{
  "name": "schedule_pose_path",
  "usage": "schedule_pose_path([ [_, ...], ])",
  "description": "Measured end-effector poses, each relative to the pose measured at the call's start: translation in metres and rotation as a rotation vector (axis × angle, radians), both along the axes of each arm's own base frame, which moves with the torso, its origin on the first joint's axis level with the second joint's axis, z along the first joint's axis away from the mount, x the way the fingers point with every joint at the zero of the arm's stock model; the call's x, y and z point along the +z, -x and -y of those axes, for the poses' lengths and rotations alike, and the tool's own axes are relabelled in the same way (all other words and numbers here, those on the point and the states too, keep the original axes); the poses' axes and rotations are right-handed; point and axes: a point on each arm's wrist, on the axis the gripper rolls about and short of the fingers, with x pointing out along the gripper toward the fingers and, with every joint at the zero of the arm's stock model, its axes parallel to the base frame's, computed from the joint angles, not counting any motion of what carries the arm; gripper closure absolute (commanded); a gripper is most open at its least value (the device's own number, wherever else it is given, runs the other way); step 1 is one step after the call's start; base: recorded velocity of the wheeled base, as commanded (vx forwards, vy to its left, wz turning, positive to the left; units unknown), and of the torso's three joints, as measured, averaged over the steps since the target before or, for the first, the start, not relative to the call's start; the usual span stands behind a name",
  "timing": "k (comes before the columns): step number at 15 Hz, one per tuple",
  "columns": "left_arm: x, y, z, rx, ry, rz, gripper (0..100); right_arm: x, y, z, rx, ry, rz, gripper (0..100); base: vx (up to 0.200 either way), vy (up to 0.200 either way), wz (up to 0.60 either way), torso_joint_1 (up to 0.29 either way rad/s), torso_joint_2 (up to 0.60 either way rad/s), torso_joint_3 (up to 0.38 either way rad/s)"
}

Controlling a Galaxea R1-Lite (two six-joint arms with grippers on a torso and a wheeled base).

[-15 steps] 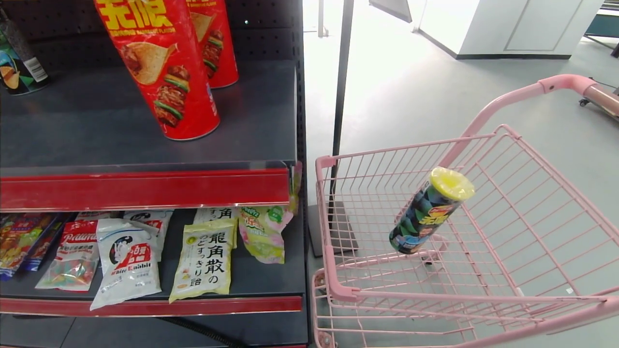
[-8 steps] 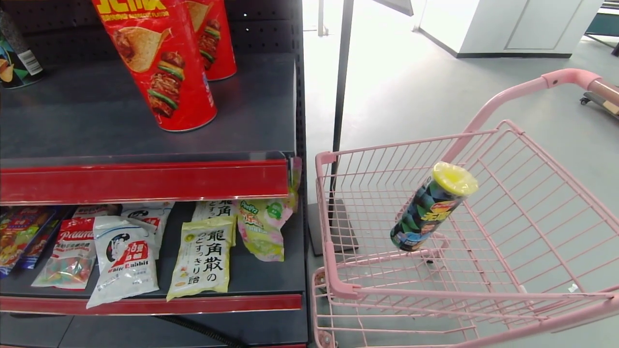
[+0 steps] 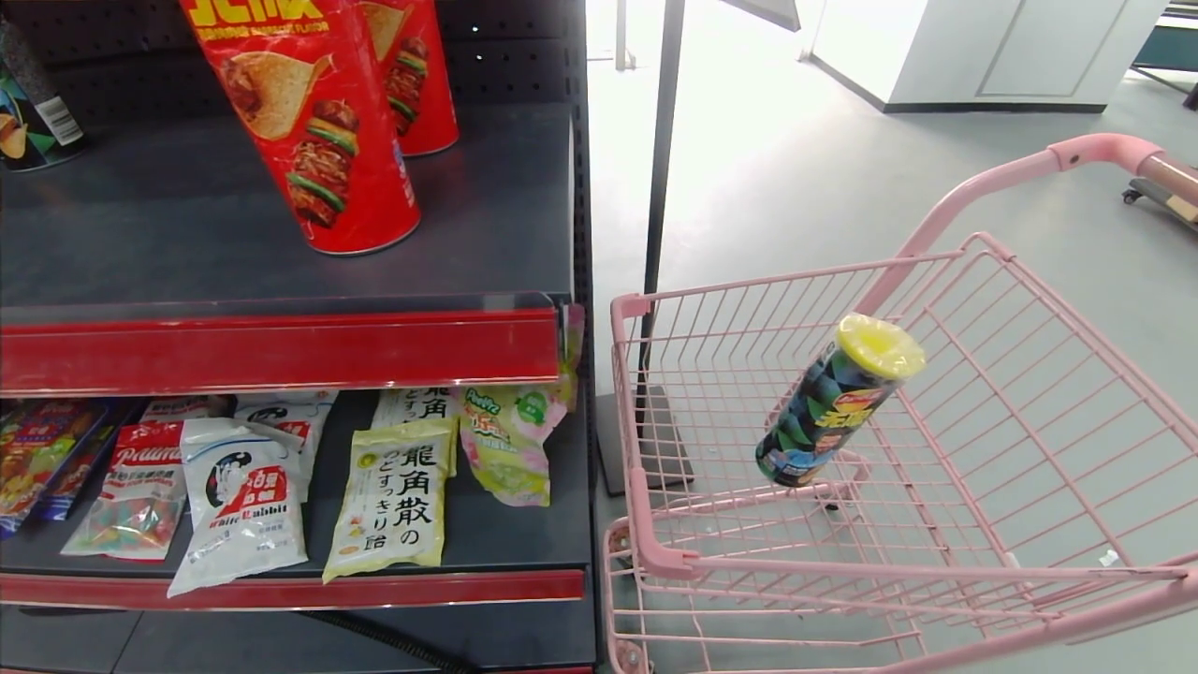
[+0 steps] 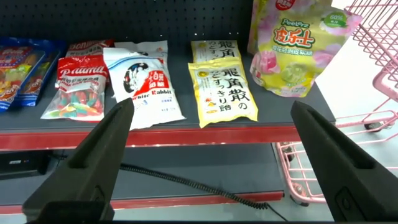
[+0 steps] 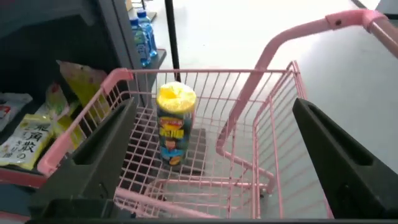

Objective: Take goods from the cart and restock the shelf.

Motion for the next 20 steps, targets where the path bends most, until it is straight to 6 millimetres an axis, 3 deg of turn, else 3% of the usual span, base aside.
schedule_pose_path([
  [2,0.0,0.0,0.0,0.0,0.0,0.0,0,0.015,-0.039,-0.004,0.053,0.056,0.0,0,0.0,0.0,0.0,0.0,0.0,0.0],
  [4,0.0,0.0,0.0,-0.001,0.0,0.0,0,0.016,-0.076,-0.005,0.191,0.185,-0.019,0,0.0,0.0,0.0,0.0,0.0,0.0],
  [7,0.0,0.0,0.0,-0.001,0.0,0.0,0,-0.006,-0.136,0.011,0.395,0.458,-0.011,0,0.0,0.0,0.0,0.0,0.0,0.0],
  [9,0.0,0.0,0.0,0.0,0.0,0.0,0,-0.027,-0.166,0.032,0.437,0.529,-0.038,0,0.0,0.0,0.0,0.0,0.0,0.0],
  [14,0.0,0.0,0.0,-0.001,0.0,0.0,0,-0.07,-0.207,0.061,0.535,0.418,-0.17,0,0.0,0.0,0.0,0.0,0.0,0.0],
  [20,0.0,0.0,0.0,-0.001,0.0,0.0,0,-0.111,-0.236,0.061,0.638,0.394,-0.24,0,0.0,0.0,0.0,0.0,0.0,0.0],
])
